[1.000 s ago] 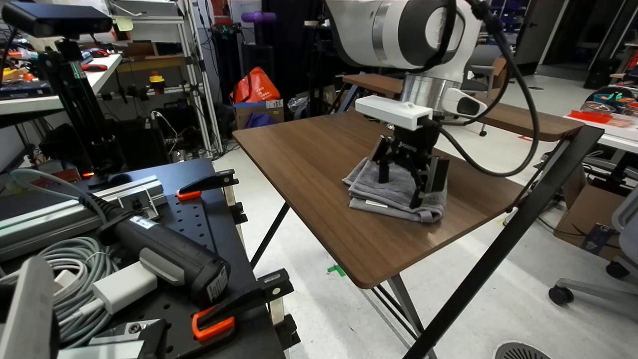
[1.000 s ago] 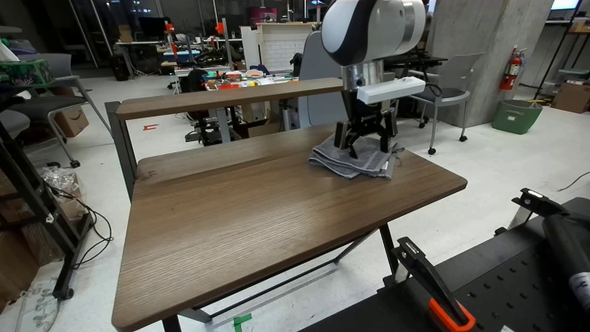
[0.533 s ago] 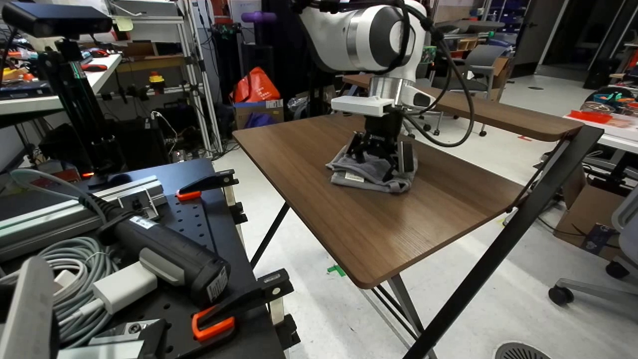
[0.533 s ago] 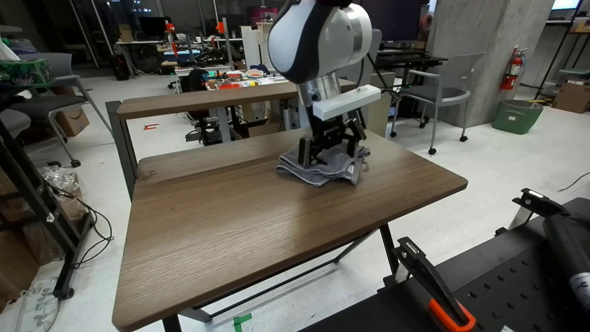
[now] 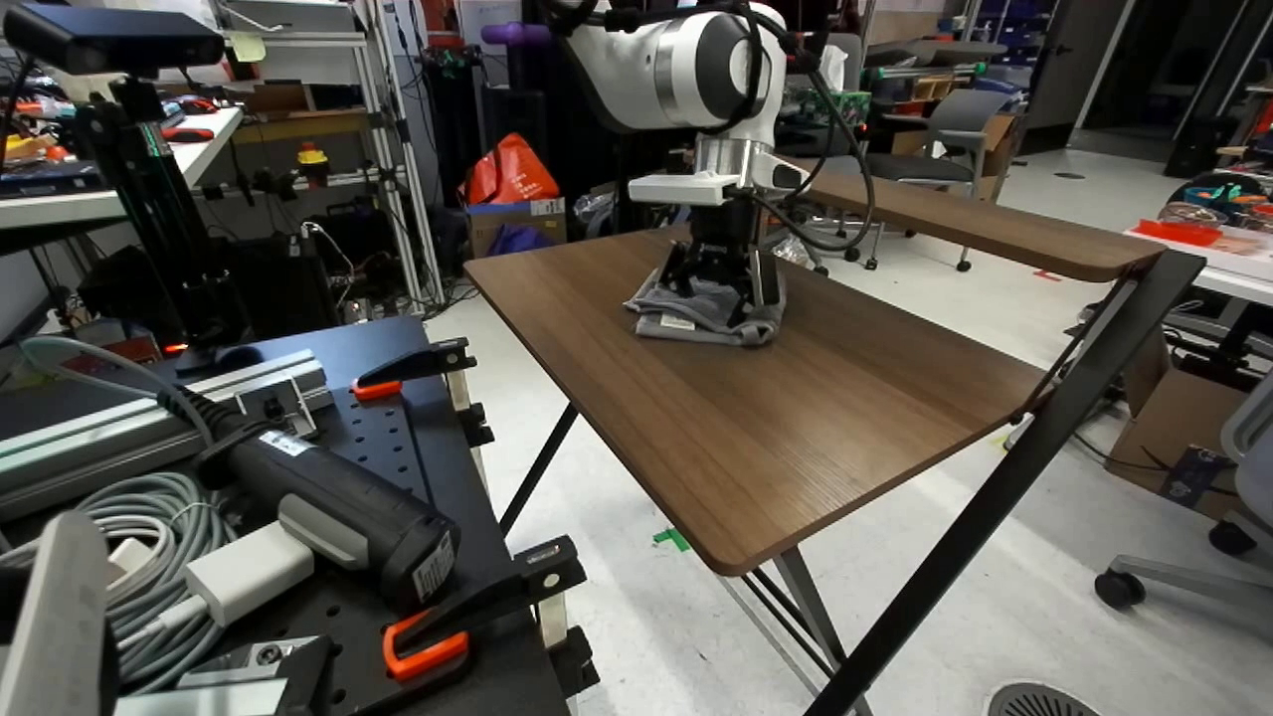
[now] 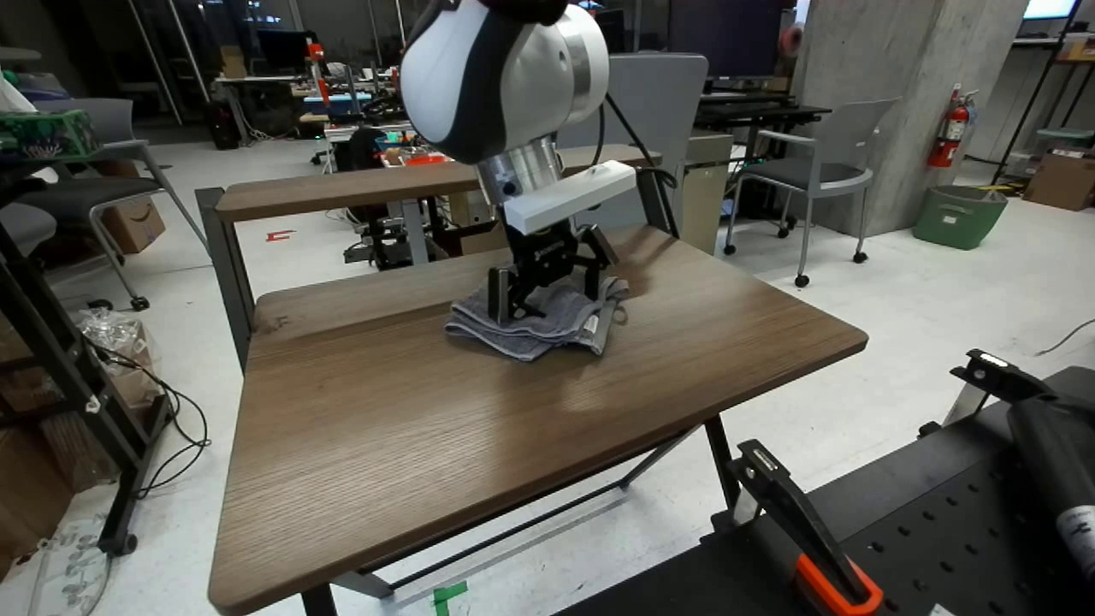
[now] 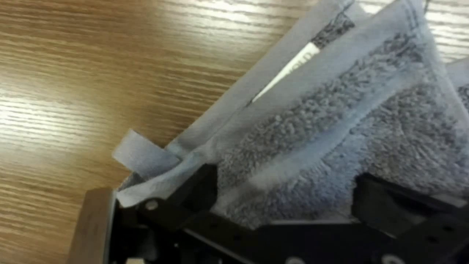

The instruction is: Push the grey towel to the left

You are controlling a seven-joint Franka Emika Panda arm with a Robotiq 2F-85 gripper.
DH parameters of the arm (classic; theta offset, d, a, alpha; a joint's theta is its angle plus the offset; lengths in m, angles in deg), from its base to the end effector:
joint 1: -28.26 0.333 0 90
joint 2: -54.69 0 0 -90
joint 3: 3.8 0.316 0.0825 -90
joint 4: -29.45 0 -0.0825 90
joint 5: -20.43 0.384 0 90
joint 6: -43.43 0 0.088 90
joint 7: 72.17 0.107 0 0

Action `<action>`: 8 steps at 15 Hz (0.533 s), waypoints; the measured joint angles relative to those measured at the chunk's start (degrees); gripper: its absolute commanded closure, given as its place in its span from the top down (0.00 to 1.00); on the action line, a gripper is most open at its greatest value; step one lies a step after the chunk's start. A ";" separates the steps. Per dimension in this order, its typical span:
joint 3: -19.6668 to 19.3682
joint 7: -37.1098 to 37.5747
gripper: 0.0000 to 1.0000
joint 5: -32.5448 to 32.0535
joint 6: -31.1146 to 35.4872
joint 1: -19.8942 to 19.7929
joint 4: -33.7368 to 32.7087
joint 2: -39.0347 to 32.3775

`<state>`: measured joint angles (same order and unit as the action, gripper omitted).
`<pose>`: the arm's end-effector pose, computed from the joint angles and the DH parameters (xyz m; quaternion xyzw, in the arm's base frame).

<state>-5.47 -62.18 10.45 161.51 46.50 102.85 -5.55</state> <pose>0.6790 0.1968 0.0873 0.9808 0.1129 -0.1119 0.1127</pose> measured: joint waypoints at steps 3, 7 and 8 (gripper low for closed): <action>0.59 0.84 1.00 0.01 -0.07 1.45 -1.66 -0.79; 1.13 1.86 1.00 0.09 -0.07 2.20 -2.82 -0.92; 1.13 2.22 1.00 0.08 -0.02 2.23 -3.14 -0.81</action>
<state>-4.33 -59.96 10.53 161.48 48.73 99.71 -6.35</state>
